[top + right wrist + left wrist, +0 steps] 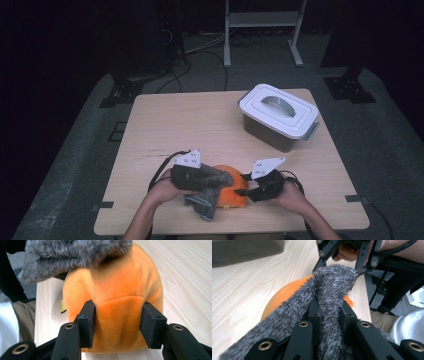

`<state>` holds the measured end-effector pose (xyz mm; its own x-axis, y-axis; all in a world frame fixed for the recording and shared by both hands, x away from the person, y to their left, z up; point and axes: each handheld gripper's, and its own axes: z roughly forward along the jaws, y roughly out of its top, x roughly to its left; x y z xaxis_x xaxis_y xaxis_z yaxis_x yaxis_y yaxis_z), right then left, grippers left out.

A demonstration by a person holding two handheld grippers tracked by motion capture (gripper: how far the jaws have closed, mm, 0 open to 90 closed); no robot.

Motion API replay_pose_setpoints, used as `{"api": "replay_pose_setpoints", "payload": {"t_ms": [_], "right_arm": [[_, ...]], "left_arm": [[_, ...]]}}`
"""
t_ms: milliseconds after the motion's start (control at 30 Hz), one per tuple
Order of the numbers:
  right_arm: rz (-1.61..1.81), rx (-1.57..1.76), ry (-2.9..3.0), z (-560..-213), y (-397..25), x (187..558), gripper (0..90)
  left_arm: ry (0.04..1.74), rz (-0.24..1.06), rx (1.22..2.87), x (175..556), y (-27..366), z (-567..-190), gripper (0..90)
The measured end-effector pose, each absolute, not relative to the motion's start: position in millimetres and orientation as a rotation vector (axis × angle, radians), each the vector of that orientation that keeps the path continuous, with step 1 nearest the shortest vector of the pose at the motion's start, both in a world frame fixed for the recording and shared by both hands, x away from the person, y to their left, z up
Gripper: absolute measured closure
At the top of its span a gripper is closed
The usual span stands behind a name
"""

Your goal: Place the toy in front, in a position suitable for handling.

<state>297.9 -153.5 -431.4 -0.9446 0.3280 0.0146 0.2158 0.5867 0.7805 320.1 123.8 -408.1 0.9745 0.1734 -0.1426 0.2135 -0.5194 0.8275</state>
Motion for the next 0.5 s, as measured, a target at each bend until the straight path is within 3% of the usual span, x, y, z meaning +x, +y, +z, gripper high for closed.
{"api": "replay_pose_setpoints", "payload": {"t_ms": [233,300,400,500], "right_arm": [[1.285,0.490,2.673,-430,-176,304,49.3],[1.298,0.513,2.680,-431,-182,307,43.8],[1.332,0.549,2.715,-431,-183,311,27.7],[1.369,0.584,2.700,-428,-182,313,23.4]], "left_arm": [[0.355,-0.027,2.168,327,138,-418,74.5],[0.368,-0.059,2.155,328,138,-424,74.6],[0.363,-0.071,2.150,329,136,-424,74.9],[0.337,-0.098,2.136,327,133,-423,75.4]]}}
